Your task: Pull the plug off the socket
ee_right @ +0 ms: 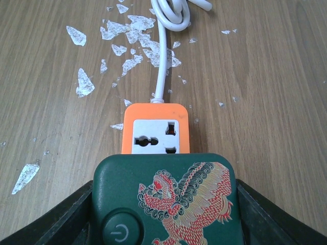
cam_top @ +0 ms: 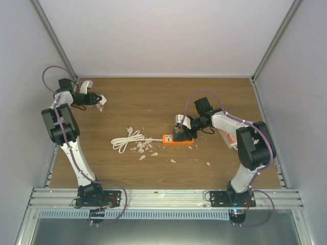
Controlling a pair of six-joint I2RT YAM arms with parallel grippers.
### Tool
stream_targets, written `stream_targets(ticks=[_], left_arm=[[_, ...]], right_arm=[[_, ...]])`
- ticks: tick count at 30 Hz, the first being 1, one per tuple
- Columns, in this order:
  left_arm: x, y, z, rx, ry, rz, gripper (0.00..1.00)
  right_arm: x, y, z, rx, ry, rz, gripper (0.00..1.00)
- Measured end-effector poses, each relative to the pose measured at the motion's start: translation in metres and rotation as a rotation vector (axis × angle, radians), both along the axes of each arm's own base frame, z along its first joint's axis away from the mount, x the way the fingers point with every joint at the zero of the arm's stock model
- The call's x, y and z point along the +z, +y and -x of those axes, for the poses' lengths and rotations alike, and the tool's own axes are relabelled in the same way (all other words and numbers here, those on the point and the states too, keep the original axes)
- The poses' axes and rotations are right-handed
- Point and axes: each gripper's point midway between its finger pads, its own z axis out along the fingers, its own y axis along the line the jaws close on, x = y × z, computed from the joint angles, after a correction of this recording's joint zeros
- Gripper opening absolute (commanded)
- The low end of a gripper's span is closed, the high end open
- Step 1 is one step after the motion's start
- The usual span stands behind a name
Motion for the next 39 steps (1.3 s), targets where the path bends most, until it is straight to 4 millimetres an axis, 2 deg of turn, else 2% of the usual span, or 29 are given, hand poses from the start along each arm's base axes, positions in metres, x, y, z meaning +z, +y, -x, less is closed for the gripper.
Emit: stream_targets(ticks=[5, 15, 19, 24, 28, 36, 39], left_arm=[[-0.015, 0.014, -0.003, 0.02, 0.018, 0.022, 0.33], [-0.028, 0.026, -0.011, 0.043, 0.034, 0.04, 0.67], [-0.029, 0.028, -0.011, 0.049, 0.039, 0.033, 0.76], [-0.026, 0.032, -0.011, 0.057, 0.034, 0.002, 0.82], [-0.003, 0.036, -0.013, 0.059, -0.013, -0.053, 0.85], [0.088, 0.031, -0.012, 0.001, -0.225, -0.206, 0.91], [0.101, 0.02, -0.009, -0.043, -0.267, -0.233, 0.91]], right_arm=[[0.0, 0.0, -0.002, 0.004, 0.008, 0.005, 0.24], [0.001, 0.0, -0.002, 0.006, 0.016, 0.009, 0.27], [0.001, 0.0, -0.002, 0.005, 0.017, 0.01, 0.31], [0.001, 0.0, -0.002, 0.006, 0.016, 0.009, 0.4], [0.001, 0.001, -0.002, 0.004, 0.017, 0.008, 0.49], [0.001, 0.0, -0.001, -0.003, 0.003, 0.0, 0.69], [-0.004, -0.004, -0.001, -0.018, 0.0, 0.023, 0.75]])
